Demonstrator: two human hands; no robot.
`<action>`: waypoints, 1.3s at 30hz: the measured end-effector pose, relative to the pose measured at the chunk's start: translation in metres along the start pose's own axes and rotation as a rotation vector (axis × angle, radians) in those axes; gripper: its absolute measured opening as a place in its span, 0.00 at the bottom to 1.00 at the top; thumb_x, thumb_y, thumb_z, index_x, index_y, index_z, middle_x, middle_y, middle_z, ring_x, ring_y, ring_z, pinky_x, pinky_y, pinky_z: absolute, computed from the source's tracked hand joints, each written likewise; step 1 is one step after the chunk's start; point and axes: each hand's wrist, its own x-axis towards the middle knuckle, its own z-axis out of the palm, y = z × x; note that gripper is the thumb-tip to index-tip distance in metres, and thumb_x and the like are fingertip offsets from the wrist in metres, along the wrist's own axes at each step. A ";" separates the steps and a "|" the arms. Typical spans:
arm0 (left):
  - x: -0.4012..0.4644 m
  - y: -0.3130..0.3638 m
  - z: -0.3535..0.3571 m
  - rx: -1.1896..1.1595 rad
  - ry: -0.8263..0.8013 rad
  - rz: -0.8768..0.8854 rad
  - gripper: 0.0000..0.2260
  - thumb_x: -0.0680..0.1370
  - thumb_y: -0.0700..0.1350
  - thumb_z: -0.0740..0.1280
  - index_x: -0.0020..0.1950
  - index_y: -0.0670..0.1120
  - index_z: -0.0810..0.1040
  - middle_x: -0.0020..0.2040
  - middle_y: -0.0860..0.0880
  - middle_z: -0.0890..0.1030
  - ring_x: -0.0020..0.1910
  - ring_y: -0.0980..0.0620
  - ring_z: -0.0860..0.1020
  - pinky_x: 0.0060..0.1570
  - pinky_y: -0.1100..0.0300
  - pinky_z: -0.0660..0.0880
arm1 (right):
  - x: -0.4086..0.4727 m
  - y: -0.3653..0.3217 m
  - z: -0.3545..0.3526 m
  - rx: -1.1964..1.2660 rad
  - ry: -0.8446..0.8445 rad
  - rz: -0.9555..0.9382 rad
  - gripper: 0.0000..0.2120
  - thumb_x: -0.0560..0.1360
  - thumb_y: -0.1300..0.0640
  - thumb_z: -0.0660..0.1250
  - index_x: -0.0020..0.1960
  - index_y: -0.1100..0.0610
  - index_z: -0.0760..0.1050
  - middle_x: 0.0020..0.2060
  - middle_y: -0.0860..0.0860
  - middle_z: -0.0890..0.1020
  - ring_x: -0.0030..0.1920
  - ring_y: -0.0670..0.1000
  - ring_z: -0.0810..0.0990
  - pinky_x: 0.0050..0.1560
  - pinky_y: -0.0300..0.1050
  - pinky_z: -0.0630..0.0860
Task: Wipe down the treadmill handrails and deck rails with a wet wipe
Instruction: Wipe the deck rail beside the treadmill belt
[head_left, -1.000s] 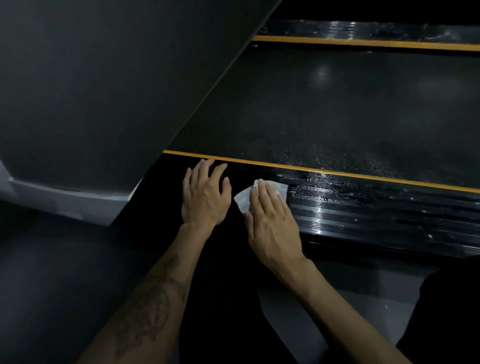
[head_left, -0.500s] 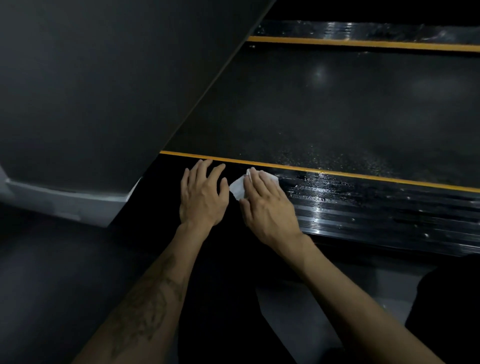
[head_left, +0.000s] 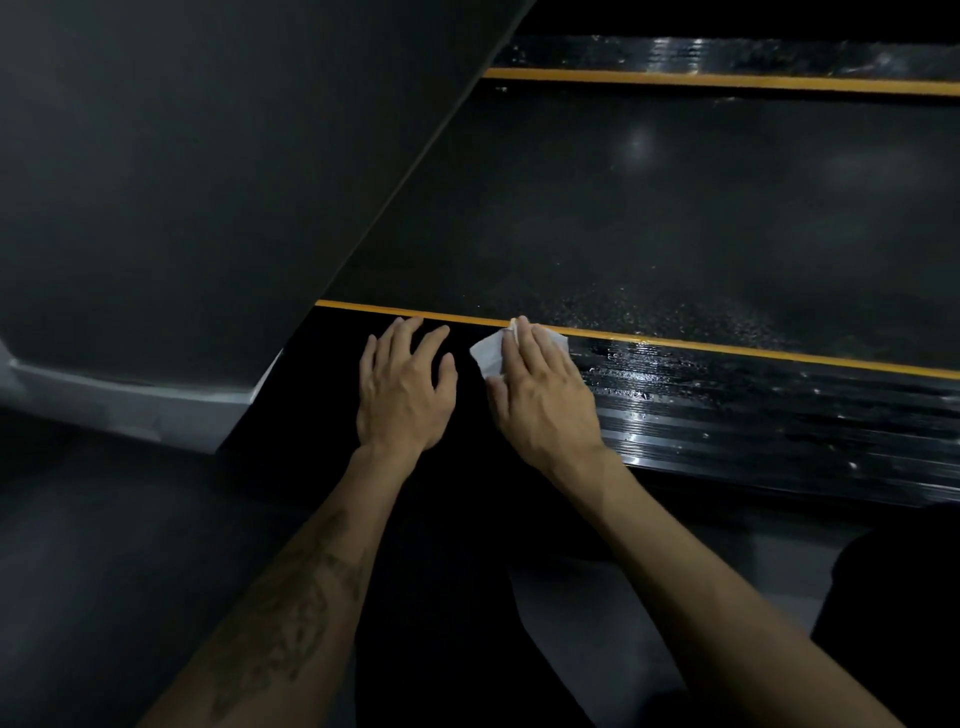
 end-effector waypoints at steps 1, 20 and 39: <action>0.000 -0.001 0.001 0.002 0.000 -0.001 0.19 0.84 0.52 0.60 0.74 0.51 0.74 0.75 0.47 0.71 0.77 0.47 0.66 0.79 0.43 0.57 | -0.004 -0.004 0.002 -0.002 0.008 0.042 0.31 0.87 0.45 0.45 0.83 0.61 0.47 0.83 0.58 0.48 0.83 0.54 0.45 0.82 0.50 0.45; 0.005 0.010 0.001 -0.077 -0.075 -0.029 0.17 0.84 0.49 0.62 0.72 0.51 0.77 0.77 0.48 0.71 0.80 0.48 0.61 0.80 0.43 0.52 | -0.003 0.026 -0.009 -0.024 -0.013 -0.041 0.31 0.86 0.44 0.47 0.84 0.59 0.49 0.83 0.55 0.50 0.83 0.53 0.47 0.82 0.49 0.46; -0.007 0.034 0.013 -0.040 0.031 0.005 0.17 0.83 0.51 0.63 0.70 0.49 0.78 0.73 0.49 0.75 0.76 0.48 0.68 0.78 0.45 0.59 | -0.015 0.021 -0.004 -0.014 -0.006 -0.012 0.32 0.86 0.42 0.46 0.84 0.60 0.50 0.83 0.57 0.50 0.83 0.55 0.47 0.82 0.50 0.45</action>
